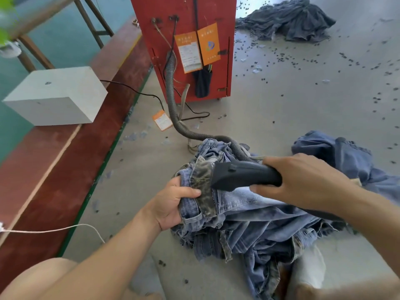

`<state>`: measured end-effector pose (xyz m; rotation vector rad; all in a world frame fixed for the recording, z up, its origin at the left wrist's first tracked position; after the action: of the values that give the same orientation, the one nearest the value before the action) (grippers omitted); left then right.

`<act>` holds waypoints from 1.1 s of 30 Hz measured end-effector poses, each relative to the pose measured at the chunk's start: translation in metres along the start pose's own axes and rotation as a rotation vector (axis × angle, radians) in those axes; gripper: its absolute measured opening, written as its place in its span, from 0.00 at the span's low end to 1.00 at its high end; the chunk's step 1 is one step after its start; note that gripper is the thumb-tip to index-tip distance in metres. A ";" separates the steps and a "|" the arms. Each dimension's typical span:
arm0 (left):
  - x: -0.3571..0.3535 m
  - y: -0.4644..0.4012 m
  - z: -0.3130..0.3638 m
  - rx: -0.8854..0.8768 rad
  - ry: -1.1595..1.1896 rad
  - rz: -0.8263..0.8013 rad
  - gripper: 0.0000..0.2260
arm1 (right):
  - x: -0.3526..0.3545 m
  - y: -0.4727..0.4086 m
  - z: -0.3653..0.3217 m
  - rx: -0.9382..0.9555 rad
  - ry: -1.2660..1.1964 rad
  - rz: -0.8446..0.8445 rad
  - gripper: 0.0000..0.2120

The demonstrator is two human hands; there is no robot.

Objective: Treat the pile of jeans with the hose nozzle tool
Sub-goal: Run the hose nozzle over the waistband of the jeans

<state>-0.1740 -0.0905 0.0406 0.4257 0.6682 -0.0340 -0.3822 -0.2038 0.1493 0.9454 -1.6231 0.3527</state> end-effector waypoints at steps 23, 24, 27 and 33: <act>0.005 -0.004 -0.010 0.084 -0.139 0.143 0.23 | 0.003 -0.011 0.006 0.071 -0.073 -0.029 0.19; 0.010 -0.004 -0.010 0.084 -0.165 0.198 0.24 | 0.001 -0.013 0.005 0.058 -0.066 -0.009 0.21; 0.011 -0.004 -0.009 0.111 -0.153 0.166 0.21 | 0.008 -0.017 0.011 -0.002 -0.171 0.098 0.21; 0.055 0.003 -0.029 0.273 -0.366 0.702 0.46 | 0.024 -0.011 0.031 -0.060 -0.270 0.189 0.16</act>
<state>-0.1476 -0.0703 -0.0118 0.8750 0.1268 0.4569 -0.3954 -0.2412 0.1592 0.8220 -1.9664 0.3132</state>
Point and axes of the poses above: each hand's wrist, its own y-axis away from the middle knuckle, its own x-axis out of the back of the hand, z = x × y, the point moved 7 cm from there along -y, towards the middle knuckle, and after that the axes turned 8 degrees about -z, right-handed, at the moved point
